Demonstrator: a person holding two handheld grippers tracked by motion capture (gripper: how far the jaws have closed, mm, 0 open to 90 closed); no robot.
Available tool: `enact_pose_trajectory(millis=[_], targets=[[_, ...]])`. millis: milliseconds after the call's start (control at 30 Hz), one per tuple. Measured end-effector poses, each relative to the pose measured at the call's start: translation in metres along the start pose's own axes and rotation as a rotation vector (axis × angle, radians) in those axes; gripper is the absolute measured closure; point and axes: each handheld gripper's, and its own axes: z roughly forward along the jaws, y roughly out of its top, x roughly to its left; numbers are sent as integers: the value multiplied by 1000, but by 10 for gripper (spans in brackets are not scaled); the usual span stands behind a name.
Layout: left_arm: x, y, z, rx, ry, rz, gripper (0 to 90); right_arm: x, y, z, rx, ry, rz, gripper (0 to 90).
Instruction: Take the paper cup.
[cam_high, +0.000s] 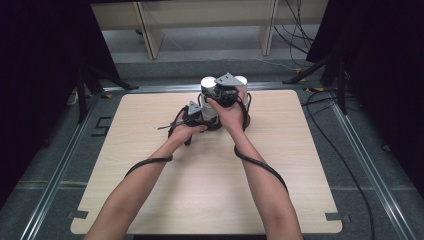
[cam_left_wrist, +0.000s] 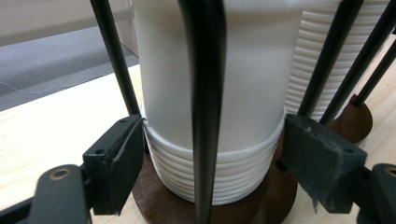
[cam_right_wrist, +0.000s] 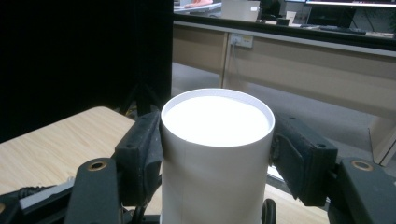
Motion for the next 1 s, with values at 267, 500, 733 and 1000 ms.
enact_pose_trajectory(millis=[267, 500, 733, 1000], targets=[[-2, -1, 1, -5, 1, -19, 210, -1, 9, -7, -26, -1, 26, 368], [-2, -1, 1, -2, 9, -16, 210, -3, 15, -11, -54, -11, 16, 369], [-1, -1, 2, -3, 10, 2, 207, -2, 22, -15, -63, -1, 30, 371], [-1, -1, -5, -11, 15, 1, 188, -3, 31, -24, -90, -5, 18, 376]])
